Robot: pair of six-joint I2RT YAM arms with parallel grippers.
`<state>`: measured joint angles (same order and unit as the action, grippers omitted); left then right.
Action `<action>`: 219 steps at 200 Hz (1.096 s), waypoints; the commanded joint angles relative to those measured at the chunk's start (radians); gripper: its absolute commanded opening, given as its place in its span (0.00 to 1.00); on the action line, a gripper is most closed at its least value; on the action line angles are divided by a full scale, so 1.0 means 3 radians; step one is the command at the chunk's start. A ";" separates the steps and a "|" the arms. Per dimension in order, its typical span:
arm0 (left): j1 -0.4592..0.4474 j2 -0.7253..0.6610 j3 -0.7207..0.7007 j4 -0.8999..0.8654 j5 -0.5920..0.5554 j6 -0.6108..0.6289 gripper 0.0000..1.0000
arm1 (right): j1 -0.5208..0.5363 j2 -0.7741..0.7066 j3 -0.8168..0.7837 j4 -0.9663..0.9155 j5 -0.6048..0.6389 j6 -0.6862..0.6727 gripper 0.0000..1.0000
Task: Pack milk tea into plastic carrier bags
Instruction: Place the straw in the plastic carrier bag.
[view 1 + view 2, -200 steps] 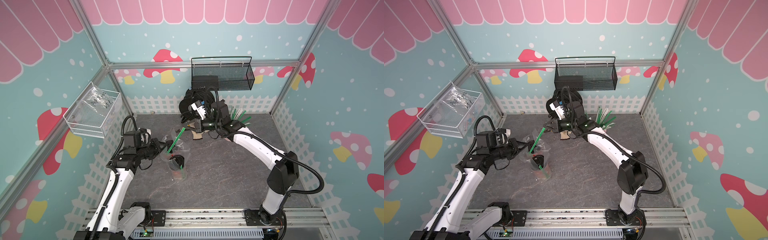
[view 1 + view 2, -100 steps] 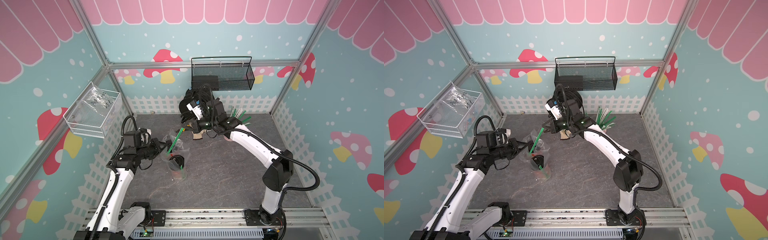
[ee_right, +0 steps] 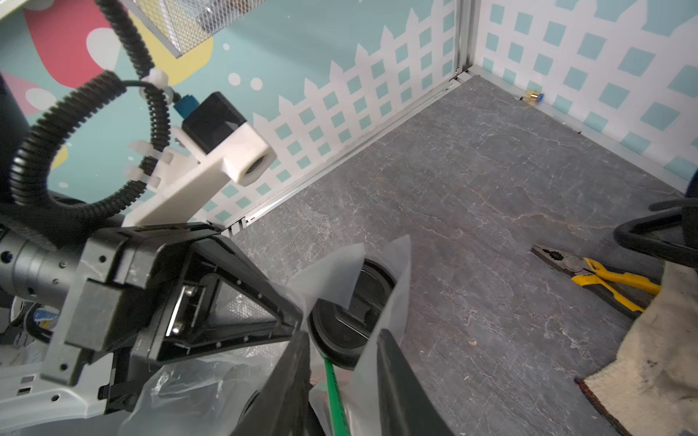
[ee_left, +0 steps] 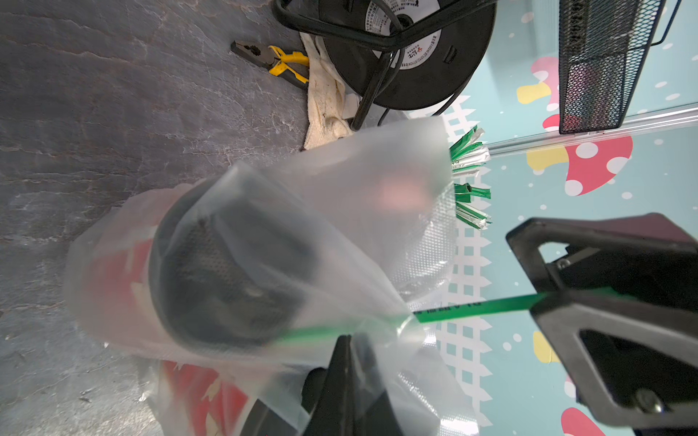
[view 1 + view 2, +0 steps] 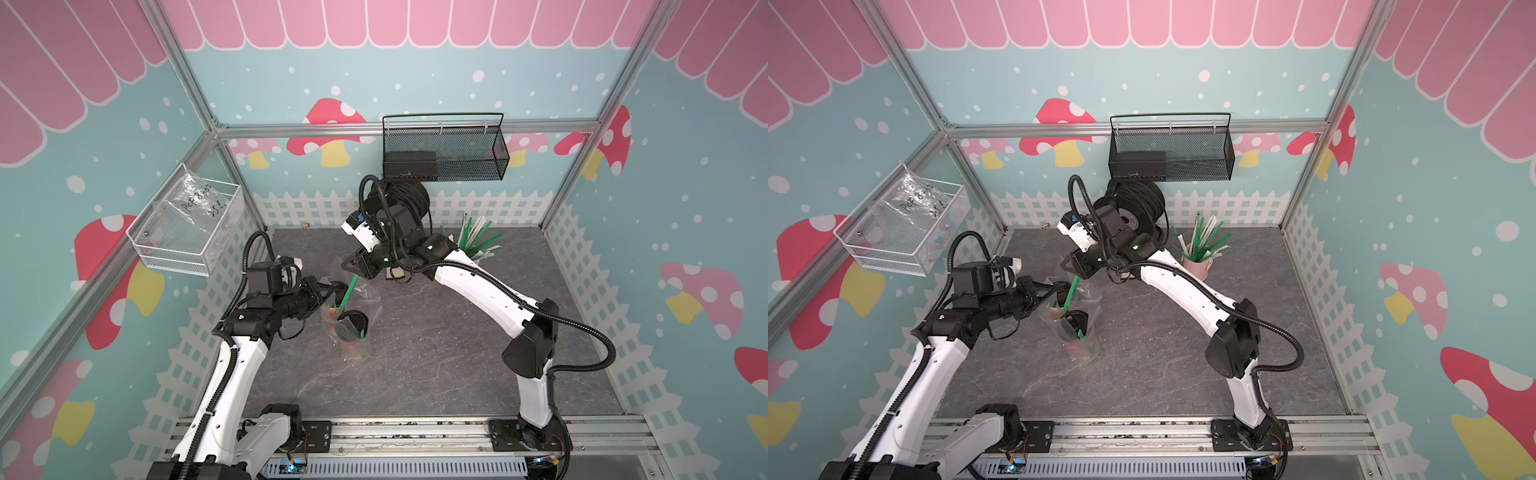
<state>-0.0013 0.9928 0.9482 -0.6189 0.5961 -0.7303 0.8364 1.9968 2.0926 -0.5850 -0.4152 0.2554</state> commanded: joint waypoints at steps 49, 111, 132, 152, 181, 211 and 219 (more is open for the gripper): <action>0.0021 -0.0067 -0.0064 0.0038 -0.0014 -0.0001 0.00 | 0.0084 -0.0222 0.0016 -0.0033 0.0207 0.0191 0.28; 0.0022 -0.0083 -0.0072 0.0038 -0.0010 -0.0004 0.00 | 0.0247 -0.0212 -0.0354 0.0485 0.0351 0.0520 0.05; 0.0025 -0.0080 -0.0072 0.0038 -0.0003 -0.0007 0.00 | 0.0293 -0.0172 -0.0330 0.0475 0.0483 0.0550 0.03; 0.0022 -0.0093 -0.0072 0.0038 -0.0007 -0.0005 0.00 | 0.0351 -0.0075 -0.0188 0.0337 0.0614 0.0581 0.06; 0.0024 -0.0115 -0.0077 0.0038 -0.0008 -0.0019 0.00 | 0.0408 0.0091 -0.0096 0.0320 0.0546 0.0699 0.16; 0.0029 -0.0153 -0.0103 0.0038 -0.0013 -0.0030 0.00 | 0.0408 0.0019 0.0001 0.0324 0.0648 0.0732 0.29; 0.0027 -0.0159 -0.0103 0.0038 -0.0013 -0.0030 0.00 | 0.0408 -0.0045 0.0009 0.0319 0.0701 0.0723 0.31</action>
<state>-0.0002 0.9646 0.9295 -0.6151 0.5953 -0.7303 0.9569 2.0094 2.0483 -0.4911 -0.2493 0.4587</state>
